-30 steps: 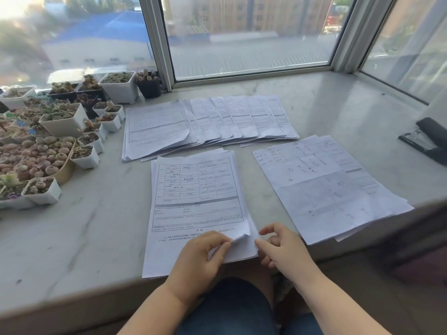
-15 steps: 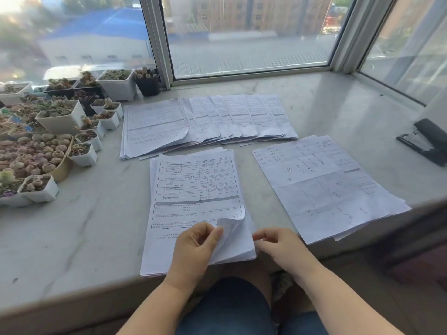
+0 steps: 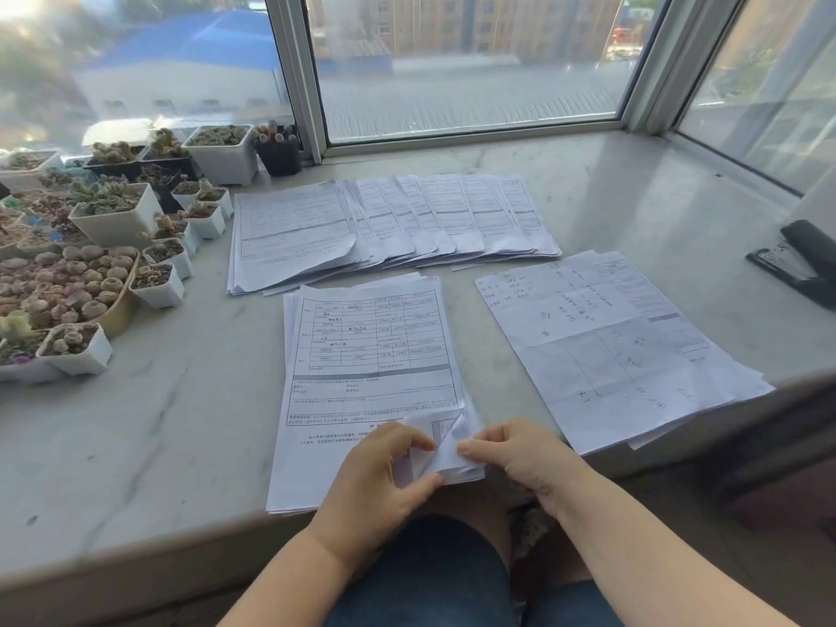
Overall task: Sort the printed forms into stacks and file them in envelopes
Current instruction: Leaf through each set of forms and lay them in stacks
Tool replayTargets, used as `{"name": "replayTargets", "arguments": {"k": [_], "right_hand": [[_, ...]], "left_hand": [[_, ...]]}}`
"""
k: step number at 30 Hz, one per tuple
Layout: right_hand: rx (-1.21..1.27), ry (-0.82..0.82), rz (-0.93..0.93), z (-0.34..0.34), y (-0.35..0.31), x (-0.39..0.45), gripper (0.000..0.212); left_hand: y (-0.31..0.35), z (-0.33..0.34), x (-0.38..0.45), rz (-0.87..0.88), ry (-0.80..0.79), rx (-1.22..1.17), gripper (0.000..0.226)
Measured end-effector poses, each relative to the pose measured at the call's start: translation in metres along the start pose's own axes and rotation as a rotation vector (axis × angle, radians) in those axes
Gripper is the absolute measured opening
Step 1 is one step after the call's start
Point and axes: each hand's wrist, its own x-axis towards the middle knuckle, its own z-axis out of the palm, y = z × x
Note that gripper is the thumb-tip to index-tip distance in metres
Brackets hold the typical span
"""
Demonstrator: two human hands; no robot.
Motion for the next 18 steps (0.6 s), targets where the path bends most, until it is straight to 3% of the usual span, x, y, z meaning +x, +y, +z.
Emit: {"name": "replayTargets", "arguments": {"k": [5,9,11,14,18], "right_hand": [[0.000,0.047,-0.001,0.001,-0.002,-0.002,0.036],[-0.001,0.037,0.044,-0.005,-0.002,-0.002,0.033],[0.026,0.009,0.049,-0.007,-0.006,-0.002,0.024],[0.007,-0.019,0.020,-0.009,-0.012,0.000,0.019],[-0.074,-0.023,-0.015,-0.009,-0.021,0.004,0.026]], "left_hand": [[-0.003,-0.001,0.002,-0.042,0.062,-0.052,0.011],[-0.003,0.002,0.003,-0.076,0.154,-0.060,0.042],[-0.001,0.002,0.002,-0.056,0.144,-0.046,0.040],[0.000,0.000,0.001,-0.050,0.083,-0.051,0.015],[-0.003,-0.002,-0.003,-0.030,0.035,0.035,0.031]]}}
